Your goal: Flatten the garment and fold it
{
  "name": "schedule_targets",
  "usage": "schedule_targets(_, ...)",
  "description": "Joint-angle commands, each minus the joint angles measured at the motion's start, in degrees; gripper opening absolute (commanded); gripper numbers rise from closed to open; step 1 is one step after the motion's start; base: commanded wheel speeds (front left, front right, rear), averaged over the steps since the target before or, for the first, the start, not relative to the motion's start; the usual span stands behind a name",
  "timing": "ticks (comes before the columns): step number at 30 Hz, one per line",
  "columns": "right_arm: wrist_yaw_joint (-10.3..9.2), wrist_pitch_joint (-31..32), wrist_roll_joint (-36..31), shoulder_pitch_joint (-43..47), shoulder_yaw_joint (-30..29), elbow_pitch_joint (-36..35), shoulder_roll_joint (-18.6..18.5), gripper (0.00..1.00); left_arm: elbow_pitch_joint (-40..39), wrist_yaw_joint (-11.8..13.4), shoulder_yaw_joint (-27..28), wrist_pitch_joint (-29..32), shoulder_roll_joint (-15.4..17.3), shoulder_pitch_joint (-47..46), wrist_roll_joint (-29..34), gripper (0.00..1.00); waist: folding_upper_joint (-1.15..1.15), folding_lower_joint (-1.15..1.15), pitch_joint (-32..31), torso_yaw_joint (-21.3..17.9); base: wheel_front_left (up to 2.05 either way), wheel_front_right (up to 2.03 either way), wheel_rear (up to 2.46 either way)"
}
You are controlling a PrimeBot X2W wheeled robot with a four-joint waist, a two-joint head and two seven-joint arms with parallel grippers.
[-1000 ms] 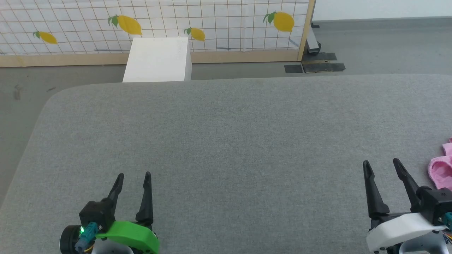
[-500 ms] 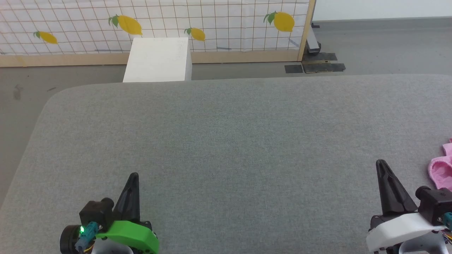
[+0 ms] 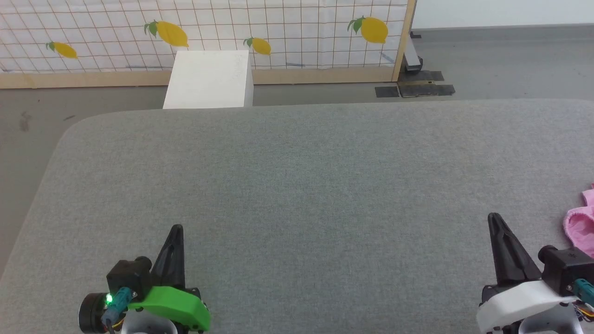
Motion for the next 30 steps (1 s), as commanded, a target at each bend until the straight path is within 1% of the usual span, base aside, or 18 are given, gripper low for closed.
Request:
schedule_targets(1, -0.02, -0.15, -0.31, -1.14, 0.21, 0.36, 0.04, 0.0, -0.35, -0.23, 0.44, 0.34, -0.36, -0.06, 1.35, 0.0, 0.07, 0.0, -0.02, 0.02, 0.0, 0.0, 0.0)
schedule_targets(30, -0.04, -0.37, -1.51, -3.02, 1.59, 2.86, 0.08, 0.0, -2.34, -1.15, 3.54, 4.17, -2.9, -0.15, 6.72, 0.0, 0.17, 0.0, -0.35, 0.33, 0.0, 0.0, 0.0)
